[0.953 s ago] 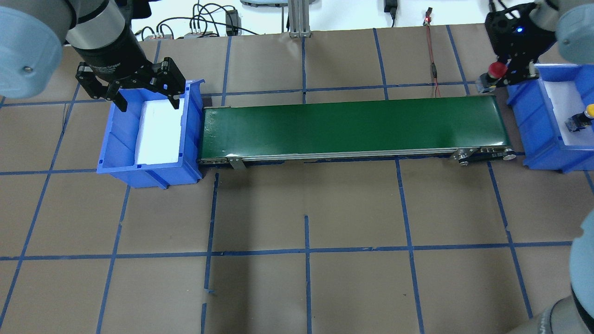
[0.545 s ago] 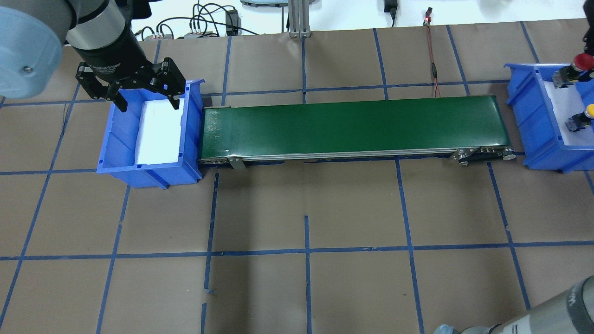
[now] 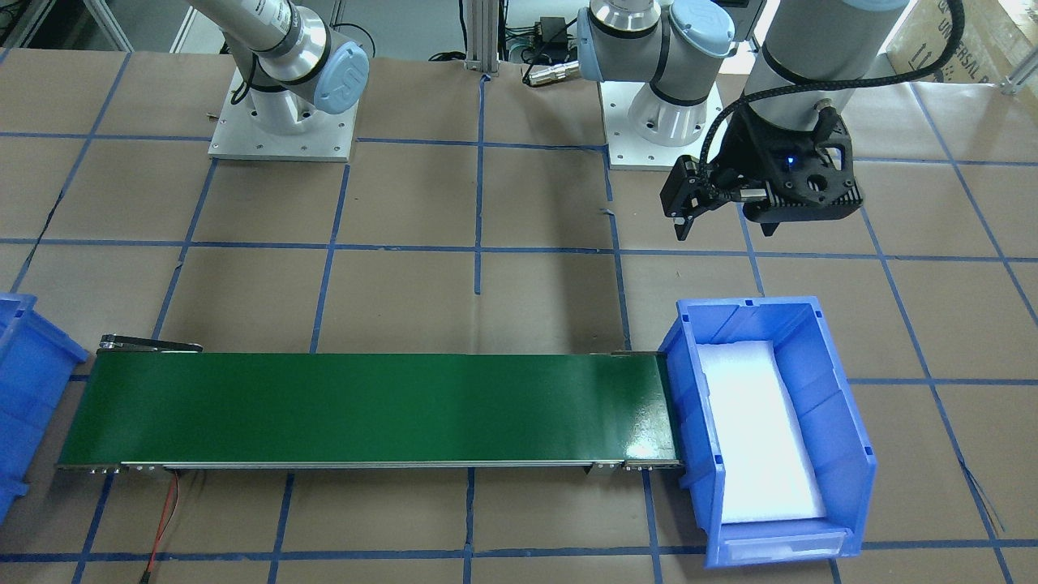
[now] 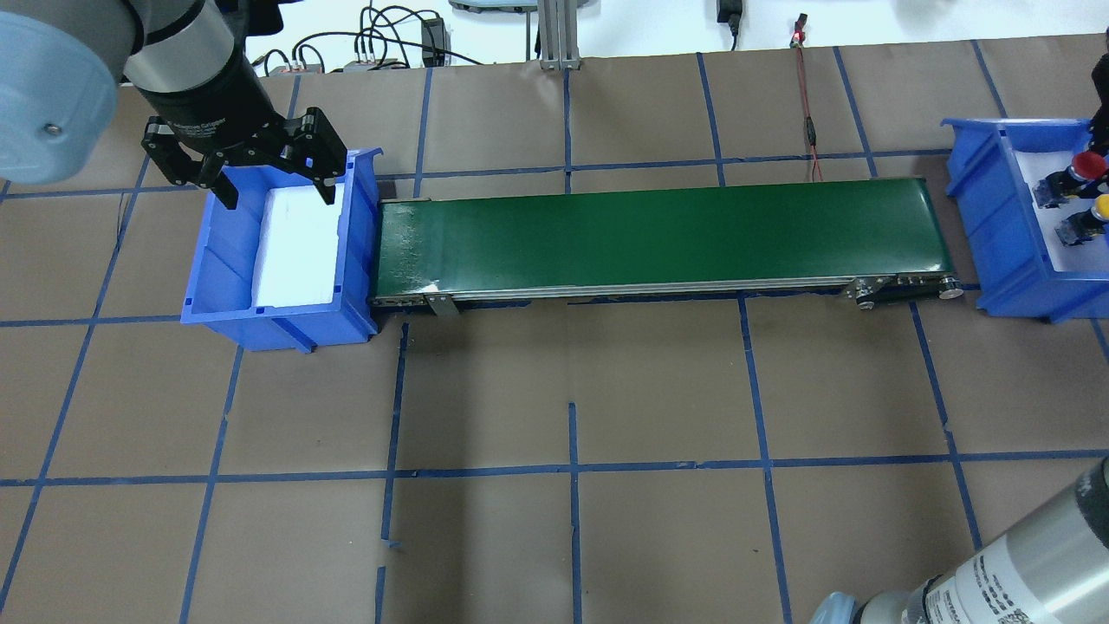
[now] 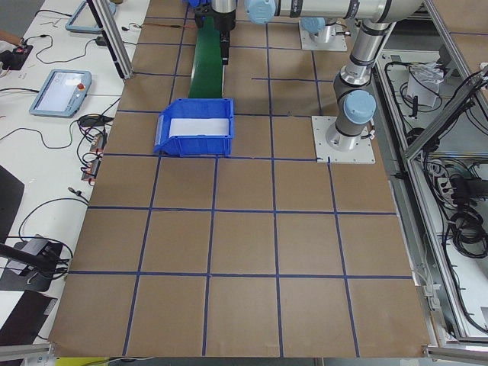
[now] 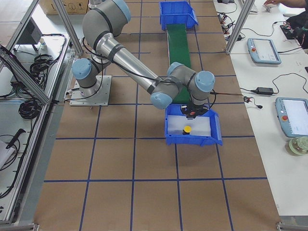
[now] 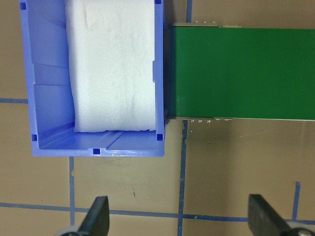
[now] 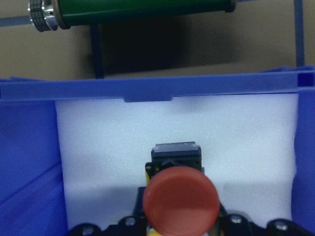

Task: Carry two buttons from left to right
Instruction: 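Lower the red button onto the foam beside the yellow button and release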

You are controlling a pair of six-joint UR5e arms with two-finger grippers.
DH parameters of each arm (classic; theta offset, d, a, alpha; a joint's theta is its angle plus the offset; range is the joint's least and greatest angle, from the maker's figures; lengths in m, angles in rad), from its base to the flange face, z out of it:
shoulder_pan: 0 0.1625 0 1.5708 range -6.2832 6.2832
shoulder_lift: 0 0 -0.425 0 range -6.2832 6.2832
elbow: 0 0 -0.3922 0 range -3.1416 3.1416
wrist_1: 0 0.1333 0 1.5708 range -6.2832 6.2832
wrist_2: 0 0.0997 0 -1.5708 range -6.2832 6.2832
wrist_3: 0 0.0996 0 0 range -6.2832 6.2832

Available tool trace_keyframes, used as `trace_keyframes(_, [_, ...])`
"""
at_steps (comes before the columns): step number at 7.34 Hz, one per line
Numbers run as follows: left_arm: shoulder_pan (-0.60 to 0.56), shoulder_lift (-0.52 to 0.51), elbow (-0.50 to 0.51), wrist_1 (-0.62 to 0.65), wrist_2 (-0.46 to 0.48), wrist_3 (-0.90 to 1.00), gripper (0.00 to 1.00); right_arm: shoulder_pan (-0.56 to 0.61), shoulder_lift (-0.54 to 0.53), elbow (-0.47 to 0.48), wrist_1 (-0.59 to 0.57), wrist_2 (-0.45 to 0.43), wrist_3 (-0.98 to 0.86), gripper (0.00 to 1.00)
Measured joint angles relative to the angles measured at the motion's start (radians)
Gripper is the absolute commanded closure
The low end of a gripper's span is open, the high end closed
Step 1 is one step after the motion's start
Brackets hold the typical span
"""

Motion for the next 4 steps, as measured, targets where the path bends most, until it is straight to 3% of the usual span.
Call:
trace_keyframes(1, [0.000,0.000,0.000,0.000,0.000,0.000,0.00,0.000,0.032,0.002,-0.023,-0.002,-0.006,0.56])
trace_keyframes(2, [0.000,0.000,0.000,0.000,-0.001,-0.001,0.00,-0.001,0.055,0.005,-0.037,-0.006,-0.008,0.09])
trace_keyframes(3, [0.000,0.000,0.000,0.000,-0.001,-0.002,0.00,-0.001,0.066,0.005,-0.040,-0.009,-0.015,0.00])
trace_keyframes(4, [0.000,-0.001,0.000,0.001,-0.001,-0.003,0.00,-0.001,0.070,0.004,-0.038,-0.010,-0.029,0.00])
